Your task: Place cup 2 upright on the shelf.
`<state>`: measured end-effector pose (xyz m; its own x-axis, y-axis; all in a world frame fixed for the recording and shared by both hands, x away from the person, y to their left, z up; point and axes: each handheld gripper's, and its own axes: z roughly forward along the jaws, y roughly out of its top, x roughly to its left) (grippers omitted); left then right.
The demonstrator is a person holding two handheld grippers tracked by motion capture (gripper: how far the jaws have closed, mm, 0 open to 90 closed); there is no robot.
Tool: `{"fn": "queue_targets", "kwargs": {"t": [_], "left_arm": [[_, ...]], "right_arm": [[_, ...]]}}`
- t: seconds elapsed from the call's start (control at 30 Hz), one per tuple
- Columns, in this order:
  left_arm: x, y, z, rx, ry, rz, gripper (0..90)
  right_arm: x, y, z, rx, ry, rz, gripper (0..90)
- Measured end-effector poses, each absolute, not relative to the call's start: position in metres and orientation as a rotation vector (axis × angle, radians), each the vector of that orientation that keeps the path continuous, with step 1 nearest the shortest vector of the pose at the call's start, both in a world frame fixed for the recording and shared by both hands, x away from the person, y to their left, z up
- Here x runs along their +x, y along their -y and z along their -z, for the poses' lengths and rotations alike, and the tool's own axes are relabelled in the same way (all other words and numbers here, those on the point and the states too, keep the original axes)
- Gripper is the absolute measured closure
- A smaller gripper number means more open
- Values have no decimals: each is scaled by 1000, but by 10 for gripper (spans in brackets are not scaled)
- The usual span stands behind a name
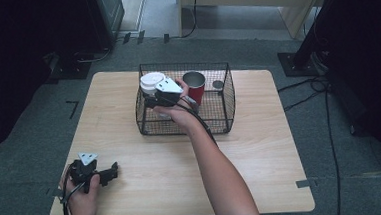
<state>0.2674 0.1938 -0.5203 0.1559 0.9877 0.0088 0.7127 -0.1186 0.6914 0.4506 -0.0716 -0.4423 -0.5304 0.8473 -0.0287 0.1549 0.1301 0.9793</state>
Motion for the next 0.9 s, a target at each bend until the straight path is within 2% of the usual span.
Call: {"fn": "queue_targets", "kwargs": {"t": [0.9], "left_arm": [[268,-194,520,1893,-1613,-657,0]], "right_arm": [[448,90,445,966,-1849,-1446,151]]}}
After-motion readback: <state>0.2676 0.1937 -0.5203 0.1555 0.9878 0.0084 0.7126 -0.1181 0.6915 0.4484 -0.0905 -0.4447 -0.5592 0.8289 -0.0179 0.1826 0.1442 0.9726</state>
